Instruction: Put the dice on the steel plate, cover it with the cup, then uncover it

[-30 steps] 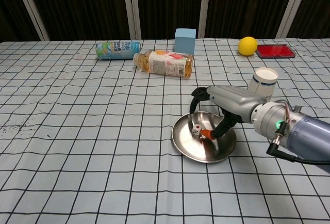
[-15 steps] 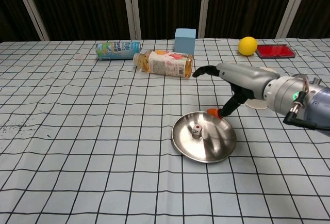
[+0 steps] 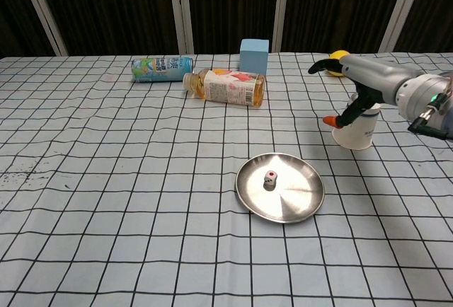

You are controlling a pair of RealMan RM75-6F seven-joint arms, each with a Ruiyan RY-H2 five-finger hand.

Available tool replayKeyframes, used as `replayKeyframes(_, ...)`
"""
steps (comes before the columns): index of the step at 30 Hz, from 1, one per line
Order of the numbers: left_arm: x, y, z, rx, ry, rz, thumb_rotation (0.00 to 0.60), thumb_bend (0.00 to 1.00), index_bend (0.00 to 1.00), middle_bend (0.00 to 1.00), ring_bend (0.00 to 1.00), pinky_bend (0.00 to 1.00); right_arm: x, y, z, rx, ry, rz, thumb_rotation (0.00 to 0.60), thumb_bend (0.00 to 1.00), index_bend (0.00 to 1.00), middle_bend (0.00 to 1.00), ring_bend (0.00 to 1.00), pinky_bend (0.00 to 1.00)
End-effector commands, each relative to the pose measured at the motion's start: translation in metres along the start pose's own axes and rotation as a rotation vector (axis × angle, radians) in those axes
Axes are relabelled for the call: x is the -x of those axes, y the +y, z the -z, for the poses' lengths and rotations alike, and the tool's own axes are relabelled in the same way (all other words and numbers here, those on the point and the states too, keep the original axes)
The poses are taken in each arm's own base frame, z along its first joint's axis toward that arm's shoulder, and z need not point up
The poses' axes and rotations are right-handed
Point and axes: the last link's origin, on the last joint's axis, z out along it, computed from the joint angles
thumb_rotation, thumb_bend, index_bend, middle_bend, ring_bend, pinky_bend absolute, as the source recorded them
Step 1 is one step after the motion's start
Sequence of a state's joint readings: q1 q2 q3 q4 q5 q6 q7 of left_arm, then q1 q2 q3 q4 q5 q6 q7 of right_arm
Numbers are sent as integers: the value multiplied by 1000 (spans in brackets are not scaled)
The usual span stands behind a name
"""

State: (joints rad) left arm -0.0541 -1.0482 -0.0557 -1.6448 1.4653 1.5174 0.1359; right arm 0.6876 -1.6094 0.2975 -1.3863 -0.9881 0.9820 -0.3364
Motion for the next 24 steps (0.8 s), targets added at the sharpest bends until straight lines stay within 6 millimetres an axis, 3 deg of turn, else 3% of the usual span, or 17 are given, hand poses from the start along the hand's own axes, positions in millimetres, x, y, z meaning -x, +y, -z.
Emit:
replayKeyframes(1,0,0,0,-1,1,0,600,837,149,0,0,0,-6,11,-4,30,3,31,600,267,125,82,15,0)
replayKeyframes(8,1,0,-1,-2,-4,-5,600,838,149,0,0,0,-16,22,-5,56,7,55,600,254,135,83,15,0)
replayKeyframes(15,2,1,0,-2,-4,-8,600,837,149,0,0,0,-27,33,-3,79,-5,110,600,253,223,160,15,0)
replayKeyframes(24,3,3,-1,1,-11,-13,600,837,149,0,0,0,-28,36,3,91,-71,152,600,253,258,213,16,0)
